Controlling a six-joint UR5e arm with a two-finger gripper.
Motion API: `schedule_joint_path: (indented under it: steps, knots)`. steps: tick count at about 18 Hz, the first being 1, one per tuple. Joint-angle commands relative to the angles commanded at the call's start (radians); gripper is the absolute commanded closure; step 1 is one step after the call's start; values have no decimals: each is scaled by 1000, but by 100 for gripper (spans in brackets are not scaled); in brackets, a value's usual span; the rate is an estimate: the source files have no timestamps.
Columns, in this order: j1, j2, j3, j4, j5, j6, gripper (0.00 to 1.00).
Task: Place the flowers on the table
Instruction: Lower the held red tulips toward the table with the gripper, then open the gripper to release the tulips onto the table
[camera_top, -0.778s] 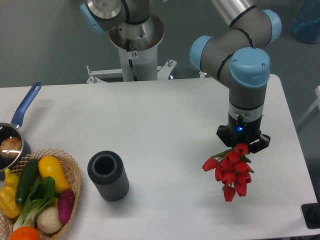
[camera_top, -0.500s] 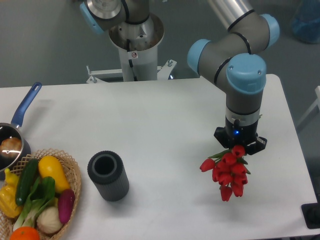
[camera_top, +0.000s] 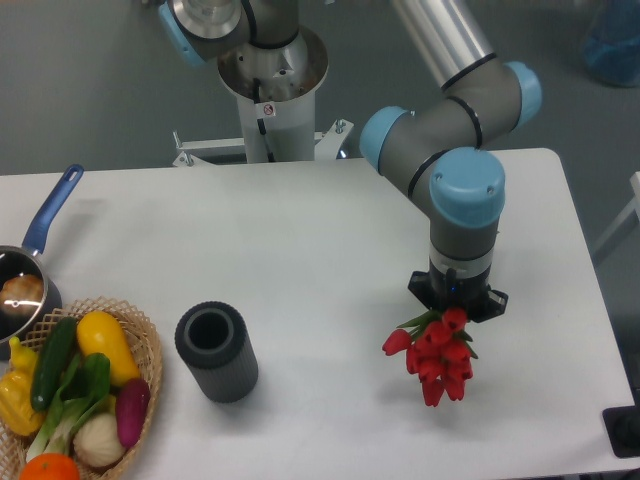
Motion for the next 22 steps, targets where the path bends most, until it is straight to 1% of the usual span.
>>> schedule_joint_path:
  steps: [1,3,4,6,7,9,14,15,16,18,19,22]
  knots:
    - [-3,-2,-3,0,-2,3,74]
    - [-6,-3,-3,-2,-9,9,56]
    - [-6,-5,-5,2,-9,11,53]
    - [-6,-5,-3,3,-9,12,21]
    - [-6,-6,-3,3,-8,11,3]
    - [-5,-3,-3,3,-8,11,0]
    - [0,3,-14,6,0,9,0]
    - [6,5,-21,26,-2,9,0]
    - [12,6,-43,61,0,11,0]
    - [26,9,-84,155,0,12,0]
    - [35,18,-91,169,-3,12,0]
    - [41,37,-92,167,-2,12,0]
